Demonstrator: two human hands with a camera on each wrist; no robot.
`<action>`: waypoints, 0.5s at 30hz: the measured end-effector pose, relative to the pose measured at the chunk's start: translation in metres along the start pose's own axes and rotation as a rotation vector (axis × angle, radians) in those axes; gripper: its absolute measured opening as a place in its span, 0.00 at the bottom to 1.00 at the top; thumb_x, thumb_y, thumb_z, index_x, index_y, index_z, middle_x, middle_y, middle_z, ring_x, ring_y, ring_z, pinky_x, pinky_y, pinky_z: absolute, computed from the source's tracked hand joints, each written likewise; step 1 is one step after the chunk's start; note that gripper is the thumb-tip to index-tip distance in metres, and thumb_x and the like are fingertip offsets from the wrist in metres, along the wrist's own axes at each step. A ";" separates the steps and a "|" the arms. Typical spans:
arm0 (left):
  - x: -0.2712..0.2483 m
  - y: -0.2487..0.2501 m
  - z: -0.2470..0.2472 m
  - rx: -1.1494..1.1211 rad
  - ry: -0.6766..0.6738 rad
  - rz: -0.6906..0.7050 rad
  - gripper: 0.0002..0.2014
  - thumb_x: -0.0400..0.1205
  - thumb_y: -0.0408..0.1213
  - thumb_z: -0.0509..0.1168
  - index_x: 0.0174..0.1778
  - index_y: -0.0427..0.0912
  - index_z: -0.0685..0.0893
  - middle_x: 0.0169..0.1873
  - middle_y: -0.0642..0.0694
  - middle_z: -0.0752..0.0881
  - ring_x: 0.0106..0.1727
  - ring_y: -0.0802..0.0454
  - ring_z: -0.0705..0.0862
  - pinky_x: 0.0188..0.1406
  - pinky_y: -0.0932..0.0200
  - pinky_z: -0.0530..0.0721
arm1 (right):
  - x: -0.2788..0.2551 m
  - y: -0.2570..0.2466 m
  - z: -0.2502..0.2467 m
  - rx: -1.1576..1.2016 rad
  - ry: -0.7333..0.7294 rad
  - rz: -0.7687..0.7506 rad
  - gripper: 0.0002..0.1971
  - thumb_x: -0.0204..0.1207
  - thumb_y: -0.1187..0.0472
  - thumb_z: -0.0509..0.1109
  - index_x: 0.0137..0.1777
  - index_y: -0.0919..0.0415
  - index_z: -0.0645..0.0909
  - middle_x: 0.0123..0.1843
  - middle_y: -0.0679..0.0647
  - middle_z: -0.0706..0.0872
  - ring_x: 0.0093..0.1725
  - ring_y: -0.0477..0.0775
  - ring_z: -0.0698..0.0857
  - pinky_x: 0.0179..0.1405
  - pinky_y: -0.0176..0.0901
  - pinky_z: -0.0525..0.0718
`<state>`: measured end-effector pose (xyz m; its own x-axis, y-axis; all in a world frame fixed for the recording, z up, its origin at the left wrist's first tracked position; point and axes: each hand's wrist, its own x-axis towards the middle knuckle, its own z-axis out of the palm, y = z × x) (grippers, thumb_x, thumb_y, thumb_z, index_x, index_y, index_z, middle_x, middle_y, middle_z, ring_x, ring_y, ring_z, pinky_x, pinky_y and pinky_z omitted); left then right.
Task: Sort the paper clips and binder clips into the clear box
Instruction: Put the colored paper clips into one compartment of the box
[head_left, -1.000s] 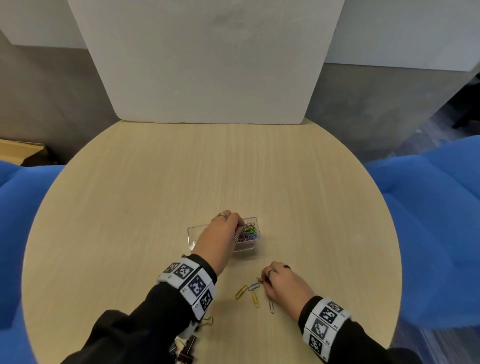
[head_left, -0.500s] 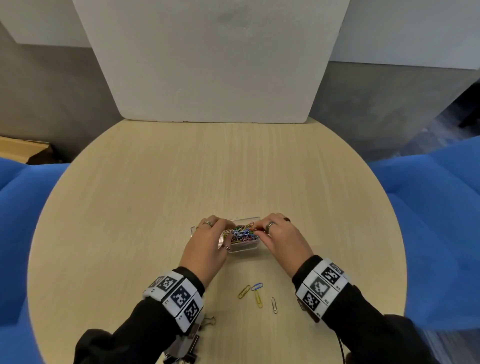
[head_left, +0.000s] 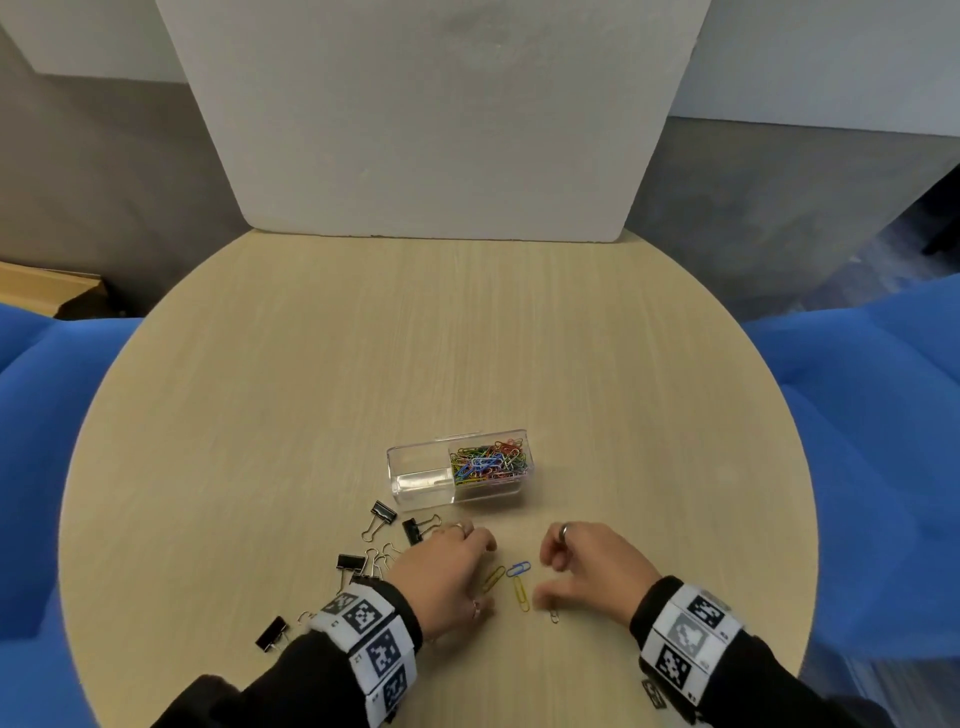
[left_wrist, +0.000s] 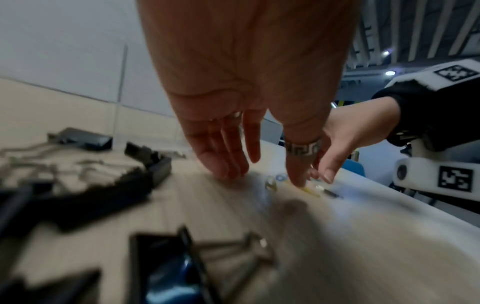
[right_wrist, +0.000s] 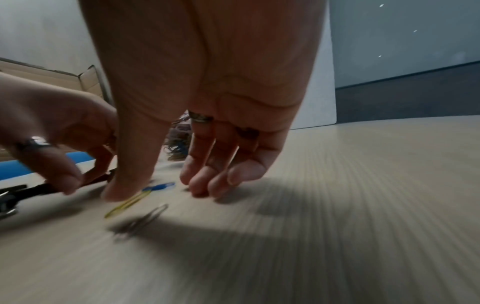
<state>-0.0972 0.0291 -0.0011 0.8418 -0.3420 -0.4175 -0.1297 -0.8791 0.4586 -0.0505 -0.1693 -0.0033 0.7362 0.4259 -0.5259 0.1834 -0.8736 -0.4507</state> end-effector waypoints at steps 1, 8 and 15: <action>0.002 0.000 0.005 0.001 -0.024 -0.023 0.25 0.78 0.47 0.65 0.70 0.48 0.68 0.67 0.48 0.72 0.68 0.49 0.72 0.65 0.56 0.75 | -0.003 0.002 0.006 -0.010 -0.020 0.027 0.17 0.58 0.46 0.79 0.40 0.46 0.76 0.37 0.42 0.79 0.36 0.42 0.79 0.41 0.36 0.78; 0.016 0.005 0.019 -0.102 0.016 -0.068 0.16 0.82 0.36 0.62 0.65 0.46 0.73 0.61 0.46 0.78 0.61 0.49 0.78 0.60 0.58 0.76 | -0.009 0.006 0.025 0.134 -0.004 0.008 0.13 0.72 0.67 0.65 0.37 0.46 0.75 0.28 0.43 0.79 0.25 0.32 0.79 0.44 0.36 0.83; 0.014 0.005 0.024 0.053 -0.068 0.093 0.13 0.84 0.37 0.55 0.63 0.41 0.76 0.61 0.41 0.79 0.64 0.44 0.73 0.63 0.52 0.72 | 0.003 -0.003 0.017 0.075 0.155 -0.166 0.09 0.78 0.63 0.63 0.55 0.56 0.80 0.40 0.42 0.75 0.40 0.39 0.73 0.46 0.29 0.69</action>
<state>-0.0984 0.0119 -0.0232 0.7879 -0.4430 -0.4277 -0.2348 -0.8582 0.4564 -0.0596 -0.1619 -0.0159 0.7922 0.5159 -0.3261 0.2651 -0.7722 -0.5774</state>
